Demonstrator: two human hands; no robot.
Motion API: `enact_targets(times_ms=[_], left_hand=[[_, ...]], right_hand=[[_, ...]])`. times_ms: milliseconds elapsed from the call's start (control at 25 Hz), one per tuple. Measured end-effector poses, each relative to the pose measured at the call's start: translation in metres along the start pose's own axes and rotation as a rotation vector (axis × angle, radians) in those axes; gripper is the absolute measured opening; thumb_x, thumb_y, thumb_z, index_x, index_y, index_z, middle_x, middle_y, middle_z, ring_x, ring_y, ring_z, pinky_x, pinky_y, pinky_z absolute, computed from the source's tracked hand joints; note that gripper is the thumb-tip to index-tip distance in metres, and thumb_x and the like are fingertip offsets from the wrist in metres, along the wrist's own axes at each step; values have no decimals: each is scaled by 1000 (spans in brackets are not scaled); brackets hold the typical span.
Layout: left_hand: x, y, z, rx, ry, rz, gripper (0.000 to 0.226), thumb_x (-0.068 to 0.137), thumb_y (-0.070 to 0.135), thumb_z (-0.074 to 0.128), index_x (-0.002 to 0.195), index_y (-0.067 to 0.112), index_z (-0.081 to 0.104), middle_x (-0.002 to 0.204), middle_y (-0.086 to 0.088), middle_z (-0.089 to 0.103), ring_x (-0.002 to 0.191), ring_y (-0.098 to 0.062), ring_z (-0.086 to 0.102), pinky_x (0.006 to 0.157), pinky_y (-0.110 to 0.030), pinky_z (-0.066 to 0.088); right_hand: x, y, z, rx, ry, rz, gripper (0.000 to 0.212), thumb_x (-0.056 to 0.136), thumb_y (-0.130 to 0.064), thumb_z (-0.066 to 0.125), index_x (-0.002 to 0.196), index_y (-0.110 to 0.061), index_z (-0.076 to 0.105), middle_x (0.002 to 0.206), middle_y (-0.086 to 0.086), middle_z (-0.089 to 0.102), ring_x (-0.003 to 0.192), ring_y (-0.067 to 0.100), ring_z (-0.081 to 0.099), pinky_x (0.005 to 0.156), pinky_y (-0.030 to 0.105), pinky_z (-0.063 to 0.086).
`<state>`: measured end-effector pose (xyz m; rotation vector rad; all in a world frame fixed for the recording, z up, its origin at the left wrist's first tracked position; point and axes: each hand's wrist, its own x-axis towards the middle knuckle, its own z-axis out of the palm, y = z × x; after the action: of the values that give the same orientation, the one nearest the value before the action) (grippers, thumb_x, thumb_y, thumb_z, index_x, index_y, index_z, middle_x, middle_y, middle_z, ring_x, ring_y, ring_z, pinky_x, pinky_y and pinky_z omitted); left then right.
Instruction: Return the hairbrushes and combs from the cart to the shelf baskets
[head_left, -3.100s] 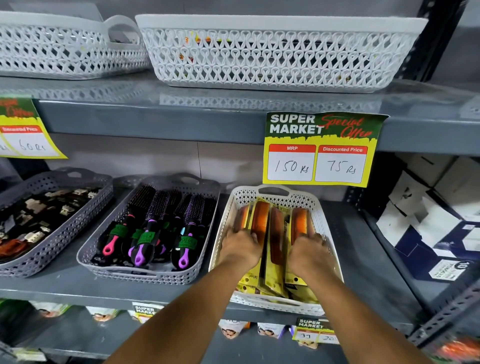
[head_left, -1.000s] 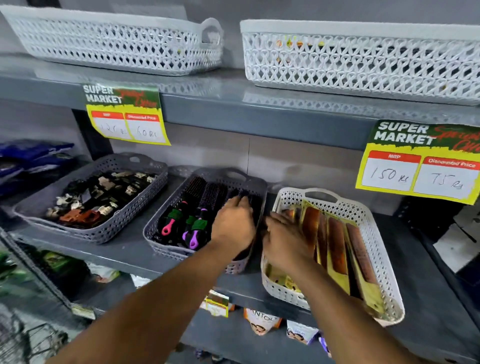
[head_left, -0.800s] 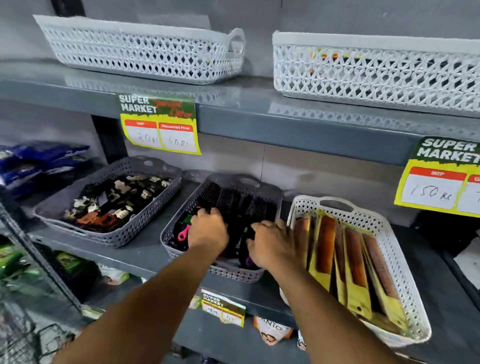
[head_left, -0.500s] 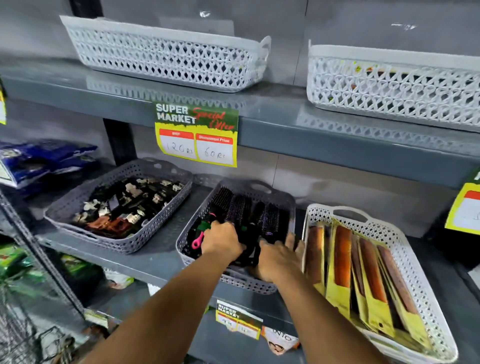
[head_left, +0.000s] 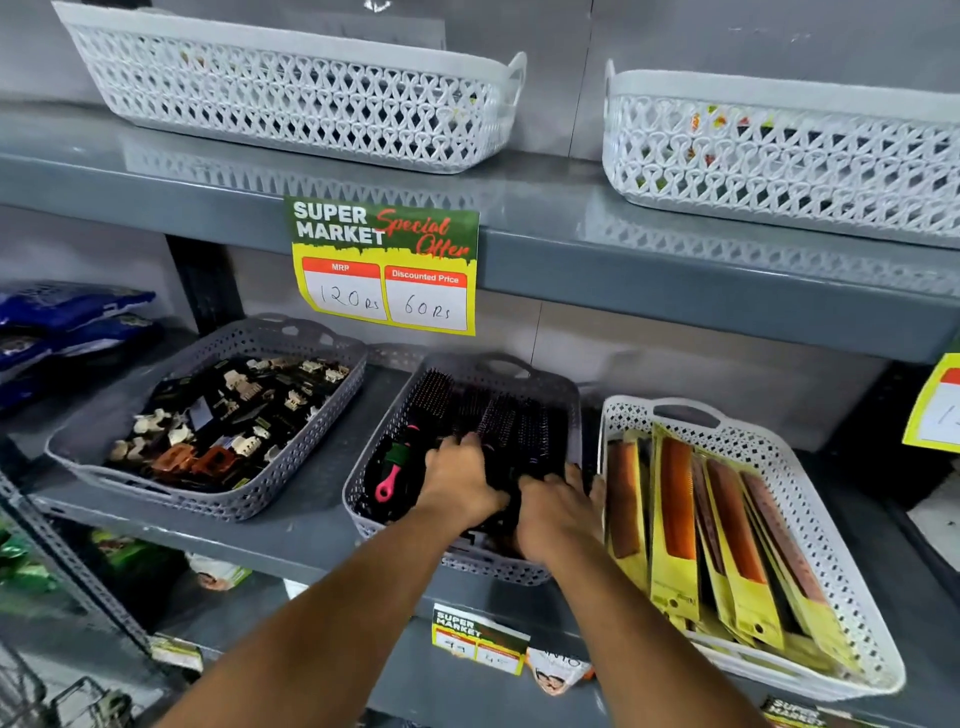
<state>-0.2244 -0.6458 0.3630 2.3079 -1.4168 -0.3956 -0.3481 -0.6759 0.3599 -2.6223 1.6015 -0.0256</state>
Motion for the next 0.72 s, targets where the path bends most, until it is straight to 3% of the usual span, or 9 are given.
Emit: enact_targets(times_ms=[360, 480, 600, 720], left_hand=[[5, -2, 10, 77, -22, -31, 69, 74, 49, 70, 126, 10, 46, 127, -19, 51, 119, -40, 46, 95, -49, 43], [1, -2, 9, 126, 7, -40, 62, 82, 57, 58, 127, 15, 48, 129, -16, 51, 120, -41, 45, 94, -52, 42], [-6, 2, 3, 209, -21, 19, 48, 92, 47, 44, 125, 13, 52, 133, -16, 51, 123, -39, 42, 97, -51, 39], [-20, 17, -16, 242, 78, 140, 43, 94, 33, 39, 130, 12, 48, 138, -13, 50, 131, -36, 40, 103, -46, 37]], right_hand=[[2, 0, -3, 26, -35, 12, 56, 80, -22, 58, 132, -33, 41, 141, 8, 47, 143, 31, 11, 113, 57, 3], [1, 1, -7, -7, -109, 4, 59, 79, -23, 60, 133, -32, 39, 142, 9, 46, 143, 32, 9, 113, 55, 3], [-8, 1, -23, 29, -189, -8, 58, 78, -21, 59, 133, -27, 39, 141, 8, 46, 142, 31, 13, 113, 52, 12], [-25, 2, -52, 120, -77, -54, 59, 80, -30, 58, 135, -25, 39, 142, 4, 46, 138, 28, 26, 113, 48, 20]])
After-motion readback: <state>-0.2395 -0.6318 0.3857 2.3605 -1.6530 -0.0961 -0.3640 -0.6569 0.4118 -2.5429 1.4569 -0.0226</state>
